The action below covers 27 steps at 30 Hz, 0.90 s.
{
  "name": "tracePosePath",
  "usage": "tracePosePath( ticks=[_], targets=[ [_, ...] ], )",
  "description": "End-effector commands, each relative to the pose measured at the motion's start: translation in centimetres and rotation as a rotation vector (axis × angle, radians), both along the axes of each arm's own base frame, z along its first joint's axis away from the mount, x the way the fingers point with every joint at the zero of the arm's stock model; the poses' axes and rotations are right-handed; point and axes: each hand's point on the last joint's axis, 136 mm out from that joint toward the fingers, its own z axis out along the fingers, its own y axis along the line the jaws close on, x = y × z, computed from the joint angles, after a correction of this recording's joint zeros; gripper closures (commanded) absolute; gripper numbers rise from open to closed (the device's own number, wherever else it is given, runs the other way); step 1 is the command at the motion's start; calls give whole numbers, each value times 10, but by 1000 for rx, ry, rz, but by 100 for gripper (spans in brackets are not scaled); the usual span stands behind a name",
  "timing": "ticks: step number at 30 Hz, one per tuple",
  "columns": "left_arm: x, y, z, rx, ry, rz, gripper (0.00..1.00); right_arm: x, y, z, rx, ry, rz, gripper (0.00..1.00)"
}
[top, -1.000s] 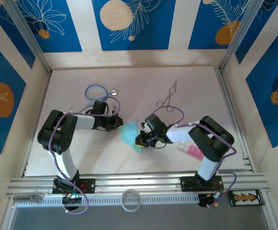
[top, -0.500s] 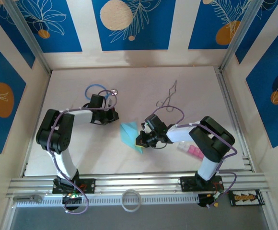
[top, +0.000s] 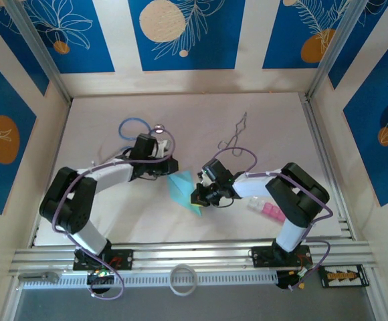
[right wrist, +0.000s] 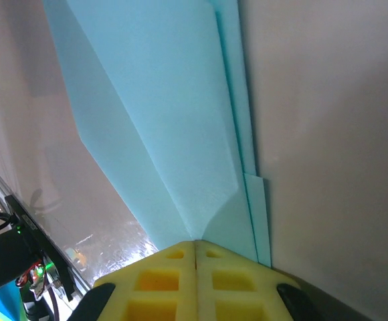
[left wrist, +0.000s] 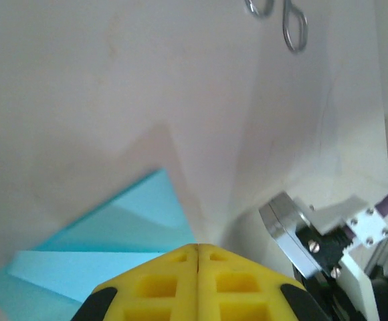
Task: Fold a paper plane with a square sheet of paper (pick it up from the middle)
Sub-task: Fourth fold the wing at the center of the table.
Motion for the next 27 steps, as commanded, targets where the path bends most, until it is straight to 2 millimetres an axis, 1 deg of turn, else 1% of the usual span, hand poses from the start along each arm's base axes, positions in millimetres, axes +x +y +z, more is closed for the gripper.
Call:
tracePosePath(
  ticks=[1, 5, 7, 8, 11, 13, 16, 20, 23, 27],
  targets=[
    [-8, 6, -27, 41, 50, -4, 97, -6, -12, 0, -45, 13, 2, 94],
    [-9, 8, -45, 77, 80, -15, 98, -6, -11, 19, 1, -36, -14, 87],
    [-10, 12, -53, 109, 82, -14, 98, -9, -13, 24, 12, -41, -29, 85],
    [-9, 14, -55, 118, 82, -8, 98, -11, -16, 24, 3, -40, -39, 83],
    [-9, 17, -59, 119, 86, -3, 98, -20, -34, 22, -52, -29, -99, 77],
    [-9, 18, -62, 123, 89, -1, 98, -26, -46, 21, -72, 11, -162, 70],
    [-9, 21, -67, 135, 98, 2, 98, -37, -52, 23, -66, 48, -186, 69],
    [-9, 27, -74, 160, 120, 20, 99, -48, -60, 17, -92, 101, -221, 66],
    [-8, 30, -78, 161, 135, 36, 99, -52, -53, 16, -69, 120, -192, 66],
    [-8, 32, -80, 160, 147, 41, 99, -52, -41, 14, -49, 131, -175, 67]
  ],
)
